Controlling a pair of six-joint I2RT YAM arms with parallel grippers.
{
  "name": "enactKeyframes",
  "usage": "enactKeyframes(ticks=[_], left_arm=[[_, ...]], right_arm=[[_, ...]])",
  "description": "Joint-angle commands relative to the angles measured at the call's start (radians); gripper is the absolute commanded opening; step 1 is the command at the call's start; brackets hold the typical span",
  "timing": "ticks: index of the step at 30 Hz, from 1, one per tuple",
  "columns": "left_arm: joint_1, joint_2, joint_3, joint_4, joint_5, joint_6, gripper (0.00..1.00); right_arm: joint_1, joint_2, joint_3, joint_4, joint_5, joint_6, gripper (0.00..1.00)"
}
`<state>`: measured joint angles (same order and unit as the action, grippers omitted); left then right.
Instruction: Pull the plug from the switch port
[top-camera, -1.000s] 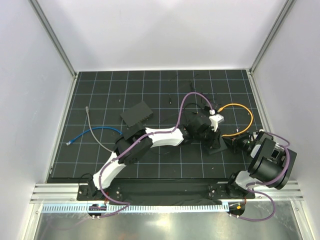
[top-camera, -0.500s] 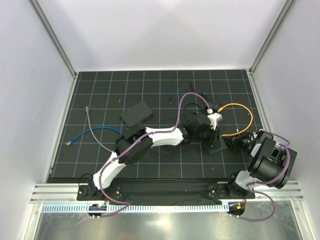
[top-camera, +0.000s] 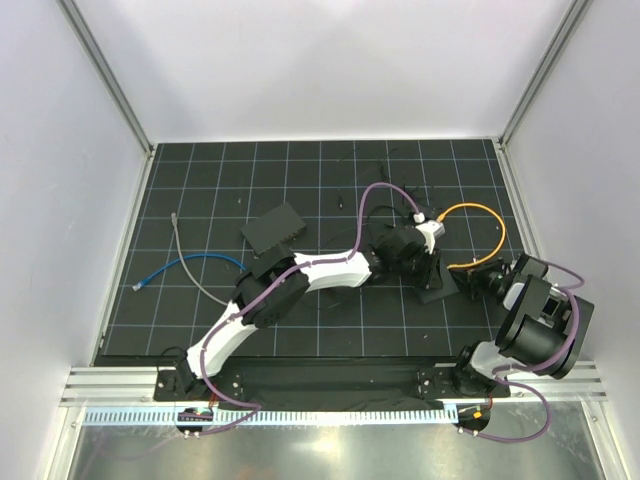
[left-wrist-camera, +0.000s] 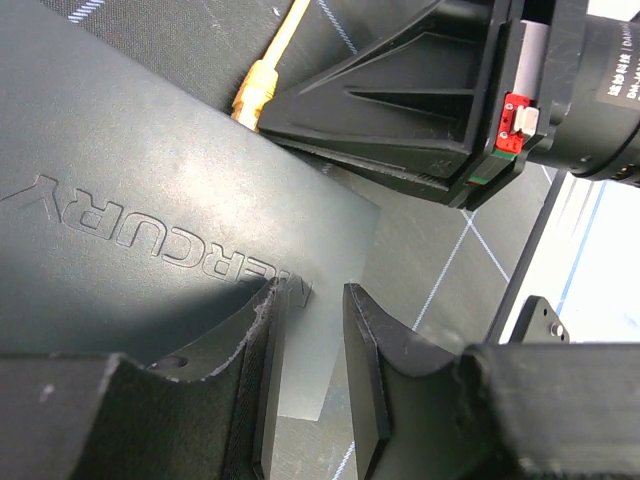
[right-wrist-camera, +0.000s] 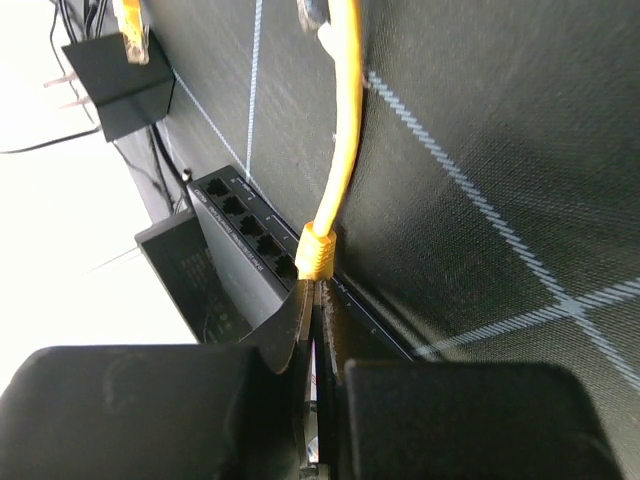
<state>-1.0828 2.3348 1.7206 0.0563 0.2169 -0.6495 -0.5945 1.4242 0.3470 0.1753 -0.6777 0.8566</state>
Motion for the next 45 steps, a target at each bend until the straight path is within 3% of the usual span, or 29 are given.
enactKeyframes(ticks=[1,9,14,19,21,29,45], left_arm=[[0.017,0.067,-0.015,-0.185,-0.059,0.007,0.34],[0.017,0.098,0.03,-0.225,-0.045,0.01,0.33],[0.017,0.097,0.025,-0.208,-0.018,0.011,0.33],[0.017,0.078,-0.001,-0.167,-0.001,0.014,0.33],[0.017,0.075,-0.01,-0.161,0.002,0.014,0.33],[0.017,0.075,-0.012,-0.154,0.006,0.016,0.33],[0.017,0.075,-0.012,-0.15,0.006,0.014,0.33]], right_arm=[[-0.011,-0.021,0.044,-0.045,0.21,-0.045,0.01],[-0.01,0.019,0.106,-0.097,0.176,-0.137,0.01],[-0.01,-0.071,0.087,-0.137,0.162,-0.163,0.03],[-0.01,-0.165,0.073,-0.22,0.141,-0.177,0.19],[-0.01,-0.177,0.058,-0.206,0.132,-0.171,0.31],[-0.01,-0.096,-0.014,-0.077,0.067,-0.139,0.41],[-0.008,0.039,-0.017,-0.017,0.014,-0.134,0.4]])
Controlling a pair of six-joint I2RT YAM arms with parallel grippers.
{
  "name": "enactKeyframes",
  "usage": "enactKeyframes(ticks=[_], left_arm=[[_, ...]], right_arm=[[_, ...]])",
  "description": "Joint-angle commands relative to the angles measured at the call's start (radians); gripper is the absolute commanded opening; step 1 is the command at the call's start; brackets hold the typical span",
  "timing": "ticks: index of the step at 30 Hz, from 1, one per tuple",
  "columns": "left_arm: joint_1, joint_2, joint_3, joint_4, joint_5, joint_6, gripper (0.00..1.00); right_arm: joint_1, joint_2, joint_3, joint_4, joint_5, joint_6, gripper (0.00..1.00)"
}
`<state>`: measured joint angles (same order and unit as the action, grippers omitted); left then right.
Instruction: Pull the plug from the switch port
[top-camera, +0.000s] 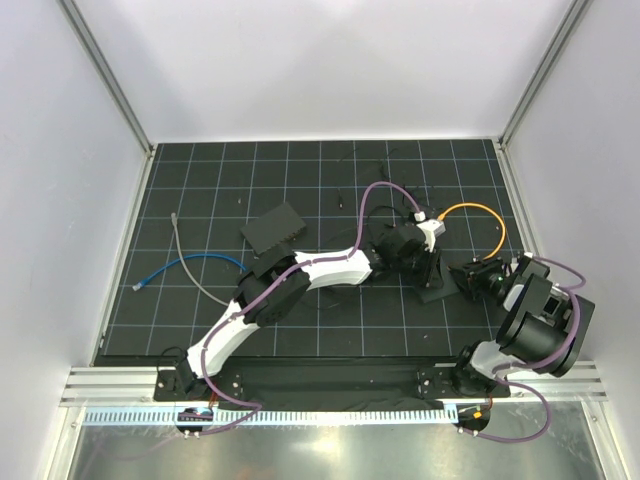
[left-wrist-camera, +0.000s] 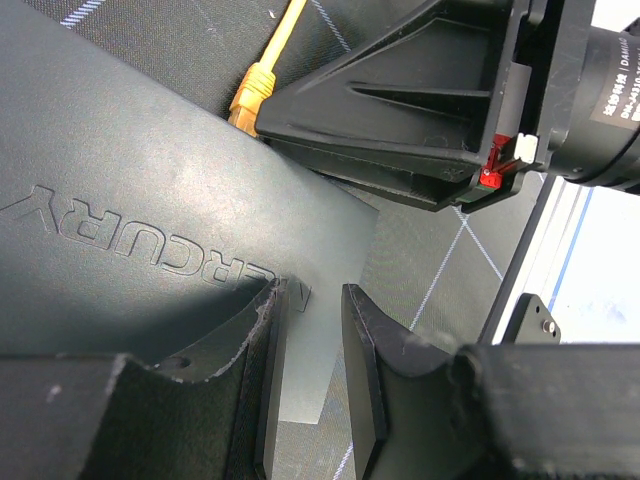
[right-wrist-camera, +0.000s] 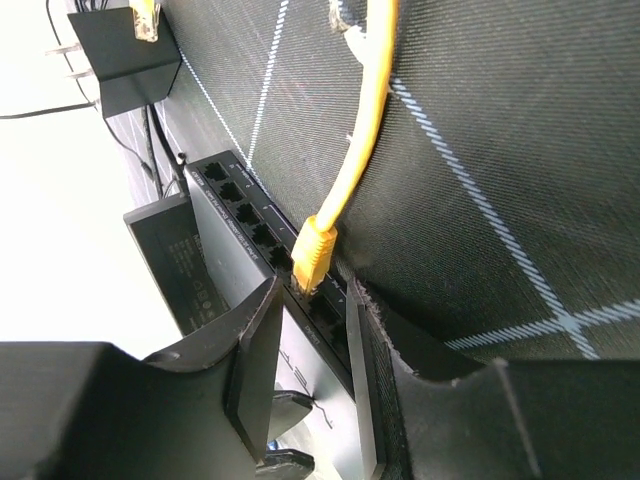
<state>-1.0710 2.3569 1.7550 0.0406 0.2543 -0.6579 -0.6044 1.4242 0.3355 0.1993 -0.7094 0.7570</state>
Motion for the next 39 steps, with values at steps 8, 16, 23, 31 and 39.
enactKeyframes(ticks=[8,16,23,31,39], left_arm=[[0.005,0.05,-0.046,-0.134,-0.03,0.024,0.33],[0.005,0.05,-0.049,-0.133,-0.032,0.024,0.33],[0.005,0.054,-0.04,-0.153,-0.046,0.018,0.32],[0.006,0.065,-0.057,-0.139,-0.01,-0.031,0.31],[0.003,0.051,-0.127,-0.108,-0.062,-0.089,0.28]], right_arm=[[0.0,0.079,0.013,-0.055,0.057,-0.036,0.37],[0.008,0.13,0.025,-0.038,0.074,-0.022,0.33],[0.031,0.156,0.046,-0.061,0.096,-0.025,0.25],[0.048,0.162,0.057,-0.063,0.131,-0.019,0.01],[0.048,0.119,0.011,0.09,0.188,0.028,0.01]])
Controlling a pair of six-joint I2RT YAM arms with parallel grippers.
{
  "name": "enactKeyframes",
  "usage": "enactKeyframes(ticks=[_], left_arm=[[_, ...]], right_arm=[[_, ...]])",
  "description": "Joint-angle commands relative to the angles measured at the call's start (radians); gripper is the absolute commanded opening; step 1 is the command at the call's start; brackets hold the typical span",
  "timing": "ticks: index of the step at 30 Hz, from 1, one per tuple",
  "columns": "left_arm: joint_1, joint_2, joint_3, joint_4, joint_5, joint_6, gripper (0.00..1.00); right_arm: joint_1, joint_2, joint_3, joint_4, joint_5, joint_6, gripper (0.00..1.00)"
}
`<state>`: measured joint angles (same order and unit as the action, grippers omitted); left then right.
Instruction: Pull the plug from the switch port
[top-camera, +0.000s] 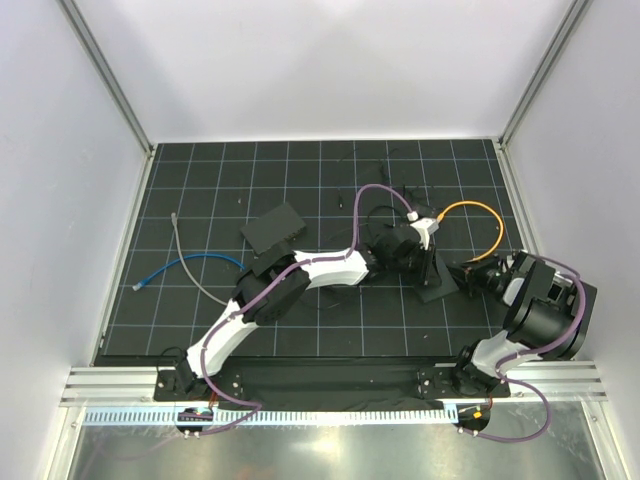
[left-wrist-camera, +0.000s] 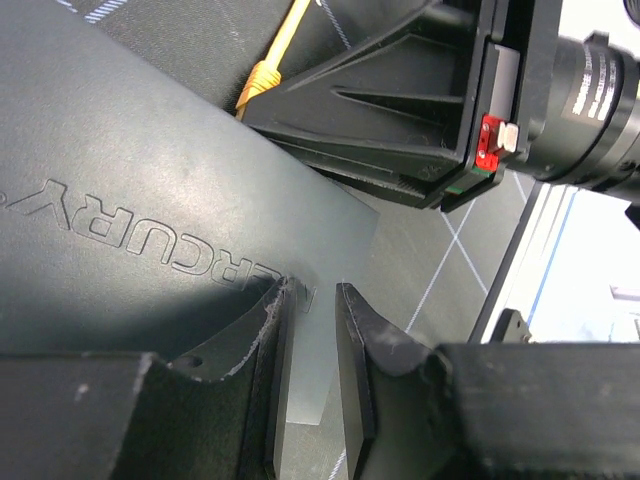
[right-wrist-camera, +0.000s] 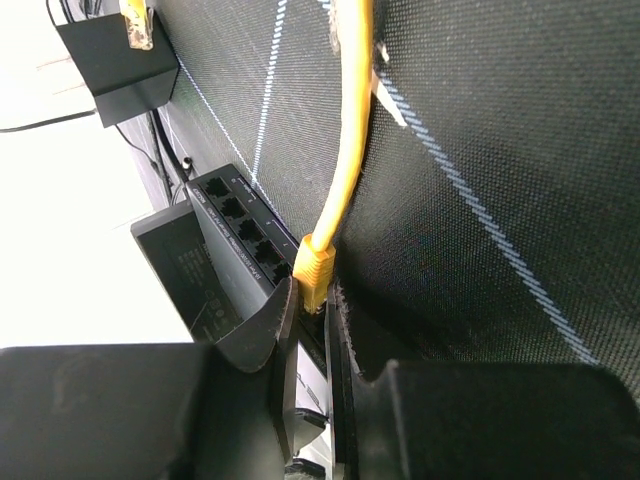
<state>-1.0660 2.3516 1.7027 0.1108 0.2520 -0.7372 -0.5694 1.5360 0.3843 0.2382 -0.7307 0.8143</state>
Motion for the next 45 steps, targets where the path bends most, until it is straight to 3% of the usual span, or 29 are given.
enactKeyframes(ticks=[1,6,20,30,35,40,45], left_arm=[[-0.002,0.058,-0.078,-0.18,-0.053,-0.031,0.28],[-0.002,0.072,-0.08,-0.184,-0.063,-0.048,0.26],[-0.002,0.075,-0.069,-0.201,-0.059,-0.042,0.25],[-0.041,-0.001,-0.135,-0.053,-0.022,0.056,0.29],[-0.091,-0.121,-0.246,0.018,-0.147,0.186,0.31],[-0.106,-0.314,-0.461,0.269,-0.316,0.225,0.33],[-0.104,-0.38,-0.572,0.371,-0.33,0.245,0.36]], right_arm=[[0.011,0.003,-0.039,0.064,0.214,-0.021,0.01],[0.011,-0.04,-0.012,0.098,0.257,-0.02,0.01],[0.002,0.021,0.091,-0.002,0.274,-0.01,0.01],[0.002,-0.149,0.237,-0.305,0.385,-0.121,0.01],[0.014,-0.127,0.388,-0.384,0.413,-0.127,0.01],[0.071,-0.008,0.54,-0.447,0.39,-0.118,0.01],[0.169,0.104,0.666,-0.421,0.422,-0.095,0.01]])
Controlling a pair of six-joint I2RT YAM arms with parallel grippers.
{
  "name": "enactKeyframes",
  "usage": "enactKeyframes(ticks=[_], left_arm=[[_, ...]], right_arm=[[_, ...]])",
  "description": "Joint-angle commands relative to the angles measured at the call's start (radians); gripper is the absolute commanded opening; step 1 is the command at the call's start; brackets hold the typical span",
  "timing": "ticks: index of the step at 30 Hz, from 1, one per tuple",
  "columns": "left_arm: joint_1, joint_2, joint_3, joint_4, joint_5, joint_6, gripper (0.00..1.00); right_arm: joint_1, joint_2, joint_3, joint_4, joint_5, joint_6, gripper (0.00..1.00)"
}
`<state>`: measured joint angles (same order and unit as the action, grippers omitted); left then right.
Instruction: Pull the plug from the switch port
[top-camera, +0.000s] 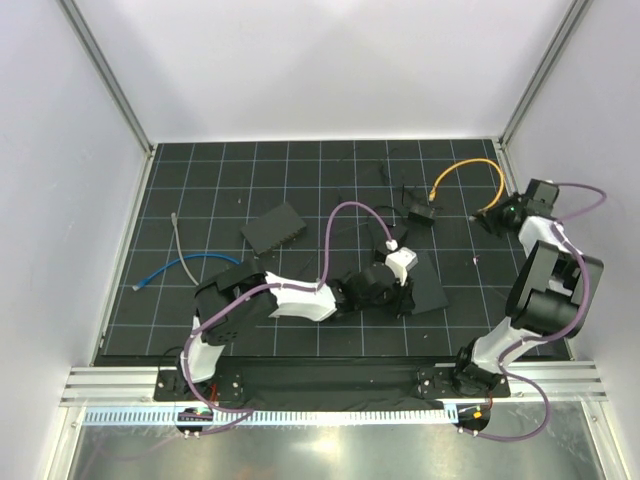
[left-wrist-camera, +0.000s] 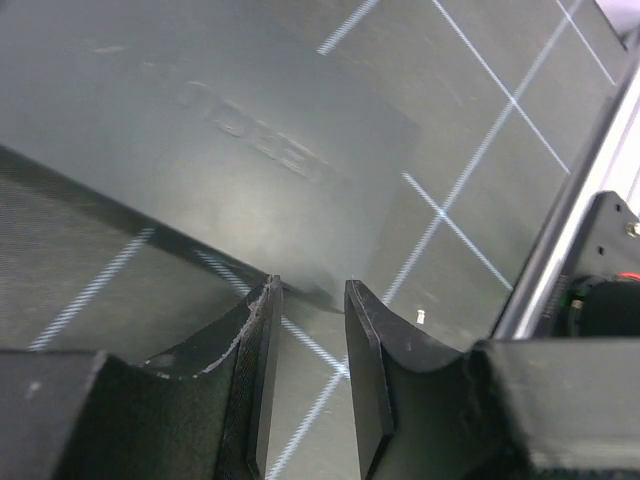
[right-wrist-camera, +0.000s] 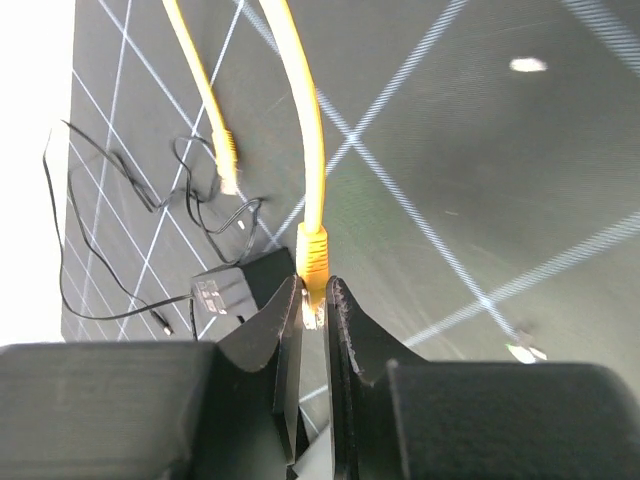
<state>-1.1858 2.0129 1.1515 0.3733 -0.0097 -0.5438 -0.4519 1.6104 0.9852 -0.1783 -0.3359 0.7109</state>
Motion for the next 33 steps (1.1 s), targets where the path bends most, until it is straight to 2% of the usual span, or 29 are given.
enactKeyframes(ticks=[1,5,9,15,18,19,21,22,26,28,33], left_arm=[[0.014,-0.039,-0.016,0.108,-0.05,0.051,0.36],[0.014,-0.039,-0.015,0.111,-0.03,0.051,0.37],[0.015,-0.052,-0.033,0.121,-0.061,0.047,0.37],[0.018,-0.045,-0.021,0.102,-0.069,0.039,0.38],[0.023,-0.043,-0.022,0.105,-0.067,0.033,0.38],[0.023,-0.043,-0.022,0.107,-0.065,0.033,0.38],[0.025,-0.046,-0.03,0.114,-0.062,0.031,0.39],[0.026,-0.054,-0.036,0.13,-0.062,0.03,0.39],[0.032,-0.059,-0.056,0.151,-0.081,0.01,0.39],[0.041,-0.059,-0.061,0.153,-0.096,-0.014,0.39],[0.054,-0.066,-0.088,0.179,-0.111,-0.051,0.39]], right_arm=[[0.064,0.042,0.078,0.009,0.035,0.018,0.01],[0.091,0.126,0.133,0.068,0.047,0.085,0.01],[0.107,0.233,0.176,0.057,0.083,0.117,0.01],[0.105,0.299,0.199,0.017,0.163,0.113,0.06],[0.105,0.319,0.227,-0.033,0.176,0.079,0.14],[0.107,0.316,0.233,-0.042,0.173,0.058,0.21],[0.108,0.287,0.239,-0.072,0.179,0.033,0.3],[0.108,0.272,0.242,-0.088,0.189,0.019,0.39],[0.119,0.183,0.259,-0.218,0.227,-0.056,0.54],[0.134,0.128,0.262,-0.266,0.254,-0.097,0.59],[0.18,-0.012,0.202,-0.369,0.285,-0.152,0.61]])
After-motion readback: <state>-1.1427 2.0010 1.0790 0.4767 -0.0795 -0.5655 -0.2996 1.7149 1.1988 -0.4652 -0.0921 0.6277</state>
